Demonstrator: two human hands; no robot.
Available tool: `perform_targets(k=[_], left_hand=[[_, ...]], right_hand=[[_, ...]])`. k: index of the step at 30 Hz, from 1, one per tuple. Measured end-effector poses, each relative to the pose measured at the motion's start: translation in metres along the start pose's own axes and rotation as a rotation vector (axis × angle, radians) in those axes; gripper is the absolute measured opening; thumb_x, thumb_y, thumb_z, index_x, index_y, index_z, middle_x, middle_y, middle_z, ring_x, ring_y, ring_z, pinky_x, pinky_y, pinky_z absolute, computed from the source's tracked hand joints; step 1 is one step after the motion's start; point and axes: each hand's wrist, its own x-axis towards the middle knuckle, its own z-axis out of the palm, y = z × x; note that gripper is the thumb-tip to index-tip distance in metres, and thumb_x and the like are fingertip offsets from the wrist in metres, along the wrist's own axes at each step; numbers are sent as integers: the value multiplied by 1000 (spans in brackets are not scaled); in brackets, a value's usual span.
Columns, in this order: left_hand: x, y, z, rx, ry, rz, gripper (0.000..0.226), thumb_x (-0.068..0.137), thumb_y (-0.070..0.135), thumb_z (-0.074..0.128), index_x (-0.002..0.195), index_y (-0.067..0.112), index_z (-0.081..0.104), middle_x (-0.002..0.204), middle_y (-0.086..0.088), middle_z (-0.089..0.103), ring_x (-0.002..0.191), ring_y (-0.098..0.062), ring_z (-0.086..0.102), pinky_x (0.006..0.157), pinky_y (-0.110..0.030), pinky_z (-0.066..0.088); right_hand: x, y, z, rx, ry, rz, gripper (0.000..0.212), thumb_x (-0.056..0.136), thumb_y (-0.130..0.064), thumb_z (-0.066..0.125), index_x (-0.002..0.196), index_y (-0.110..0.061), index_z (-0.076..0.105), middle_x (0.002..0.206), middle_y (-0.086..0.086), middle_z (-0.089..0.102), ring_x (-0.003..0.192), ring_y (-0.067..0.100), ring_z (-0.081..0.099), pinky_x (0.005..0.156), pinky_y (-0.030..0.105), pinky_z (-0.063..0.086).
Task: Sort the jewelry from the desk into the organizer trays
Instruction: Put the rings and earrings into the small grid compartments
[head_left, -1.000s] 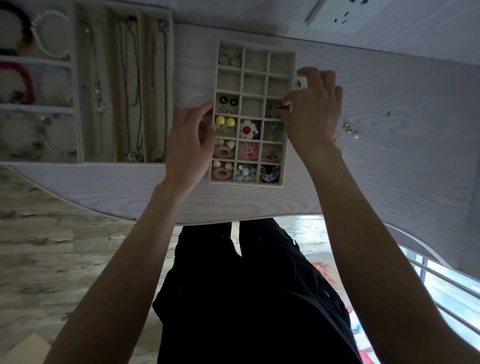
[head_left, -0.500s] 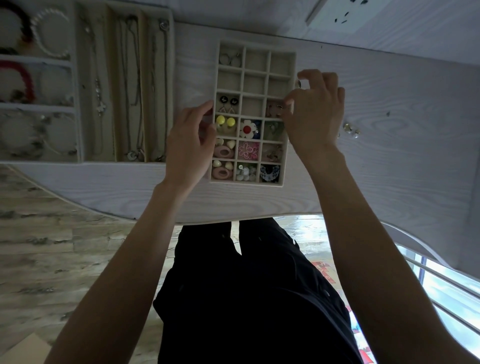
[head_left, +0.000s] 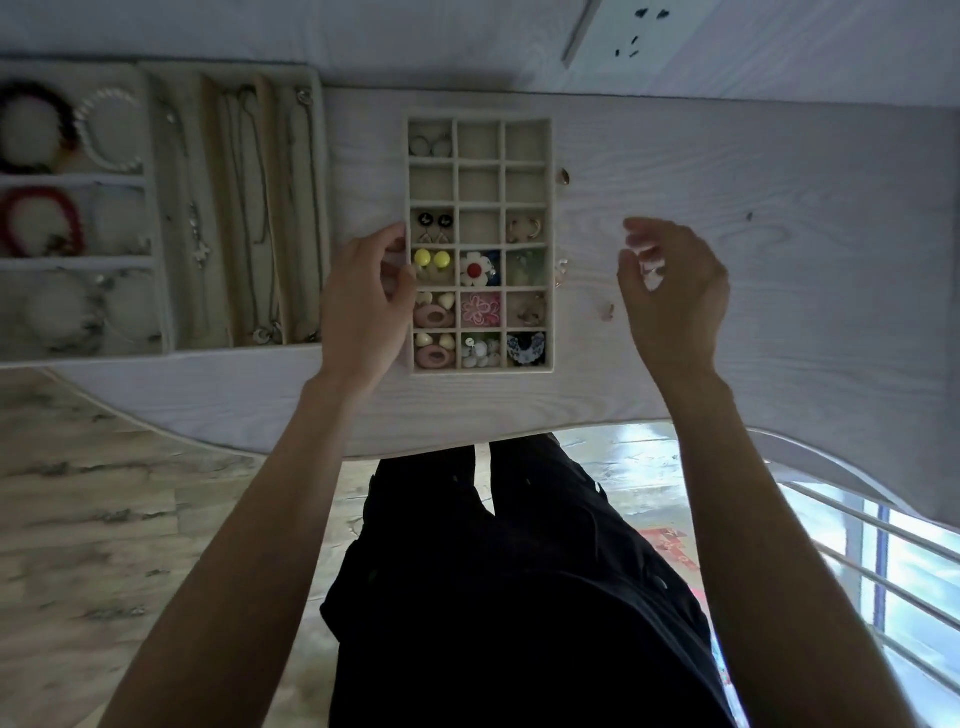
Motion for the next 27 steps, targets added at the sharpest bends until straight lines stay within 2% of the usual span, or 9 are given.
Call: perform_targets(k=[2, 4, 7, 11, 14, 18, 23, 27], left_hand=[[-3, 6, 3, 90, 59, 33, 36, 91, 14, 57, 127, 11, 54, 119, -9, 56, 92, -11, 55, 81, -17, 43], [-6, 13, 9, 202, 113, 125, 37, 88, 15, 60, 124, 9, 55, 117, -11, 57, 103, -21, 54, 87, -22, 39], [-10, 30, 22, 304, 55, 251, 39, 88, 29, 59, 123, 13, 56, 115, -6, 60, 107, -25, 53, 92, -25, 33], [-18, 53, 41, 330, -70, 355, 50, 83, 45, 59, 123, 15, 57, 117, -5, 60, 110, -28, 51, 93, -38, 40], [-22, 63, 52, 381, -62, 404, 57, 79, 50, 57, 122, 13, 59, 116, -8, 60, 110, -32, 51, 93, -43, 41], [-26, 76, 66, 373, -64, 471, 46, 79, 41, 65, 117, 16, 61, 115, -4, 61, 109, -29, 51, 94, -37, 38], [-19, 104, 94, 457, -143, 535, 29, 75, 24, 74, 103, 18, 67, 104, -2, 62, 104, -29, 52, 90, -33, 28], [-8, 119, 110, 517, -201, 504, 25, 83, 24, 66, 108, 20, 66, 106, -3, 63, 104, -28, 52, 91, -35, 30]], right_hand=[[-10, 18, -5, -115, -39, 57, 25, 84, -16, 61, 109, -14, 66, 106, 8, 64, 92, 28, 59, 74, 32, 44], [-20, 32, -7, -226, -170, 139, 34, 83, -20, 66, 116, -15, 62, 120, 13, 53, 105, 33, 50, 77, 30, 39], [-30, 47, -5, -205, -321, 296, 46, 80, -25, 71, 123, -16, 55, 126, 13, 42, 109, 31, 46, 84, 33, 39], [-31, 53, 4, -25, -263, 315, 34, 77, -15, 70, 110, -12, 63, 119, 13, 48, 87, 31, 61, 77, 31, 43], [-27, 48, 8, 24, -229, 263, 24, 77, -6, 66, 101, -8, 68, 109, 14, 57, 81, 30, 61, 70, 26, 39], [-25, 60, 4, 44, -200, 242, 22, 76, -6, 67, 98, -8, 69, 104, 13, 58, 78, 28, 61, 68, 26, 40], [-31, 82, -7, 36, -204, 226, 30, 76, -11, 69, 105, -11, 66, 106, 10, 55, 86, 28, 58, 72, 23, 36], [-29, 89, -12, 81, -209, 183, 33, 77, -8, 67, 109, -13, 65, 105, 8, 57, 82, 25, 59, 71, 24, 39]])
